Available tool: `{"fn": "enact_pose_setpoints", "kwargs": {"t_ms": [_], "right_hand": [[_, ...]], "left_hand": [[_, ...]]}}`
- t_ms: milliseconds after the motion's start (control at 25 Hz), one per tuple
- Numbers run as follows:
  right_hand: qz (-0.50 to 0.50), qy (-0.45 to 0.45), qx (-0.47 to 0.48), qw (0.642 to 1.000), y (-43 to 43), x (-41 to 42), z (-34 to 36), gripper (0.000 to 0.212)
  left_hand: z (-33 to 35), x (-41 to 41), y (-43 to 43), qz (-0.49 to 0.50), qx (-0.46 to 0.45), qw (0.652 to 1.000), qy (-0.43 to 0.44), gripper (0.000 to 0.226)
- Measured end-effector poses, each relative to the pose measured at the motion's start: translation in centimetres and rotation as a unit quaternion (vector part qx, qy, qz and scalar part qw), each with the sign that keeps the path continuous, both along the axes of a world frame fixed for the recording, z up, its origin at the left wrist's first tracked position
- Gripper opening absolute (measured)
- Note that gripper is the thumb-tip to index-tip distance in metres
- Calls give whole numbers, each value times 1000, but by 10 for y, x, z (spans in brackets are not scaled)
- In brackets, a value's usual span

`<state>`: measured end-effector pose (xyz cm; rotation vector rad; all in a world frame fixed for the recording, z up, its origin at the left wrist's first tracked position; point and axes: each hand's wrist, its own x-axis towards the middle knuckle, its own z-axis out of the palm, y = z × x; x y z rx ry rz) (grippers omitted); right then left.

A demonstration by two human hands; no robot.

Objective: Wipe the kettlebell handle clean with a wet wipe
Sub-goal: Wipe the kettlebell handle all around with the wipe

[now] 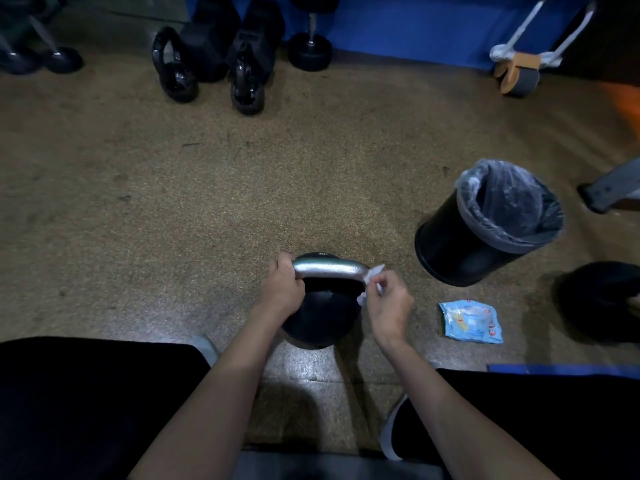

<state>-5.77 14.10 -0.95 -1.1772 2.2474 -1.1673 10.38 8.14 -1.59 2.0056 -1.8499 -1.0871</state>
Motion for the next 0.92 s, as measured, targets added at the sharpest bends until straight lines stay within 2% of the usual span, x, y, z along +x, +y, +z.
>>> {"fn": "enact_pose_setpoints", "kwargs": {"t_ms": [80, 440, 920], "right_hand": [[-3, 30, -3, 1000, -6, -2, 2, 9], [25, 45, -3, 999, -9, -2, 7, 14], [95, 69, 73, 990, -21, -17, 14, 21]], "left_hand": [[0, -1, -1, 4, 1, 1000, 0, 40], [0, -1, -1, 2, 4, 1000, -8, 35], [-2, 0, -2, 4, -1, 1000, -2, 33]]}}
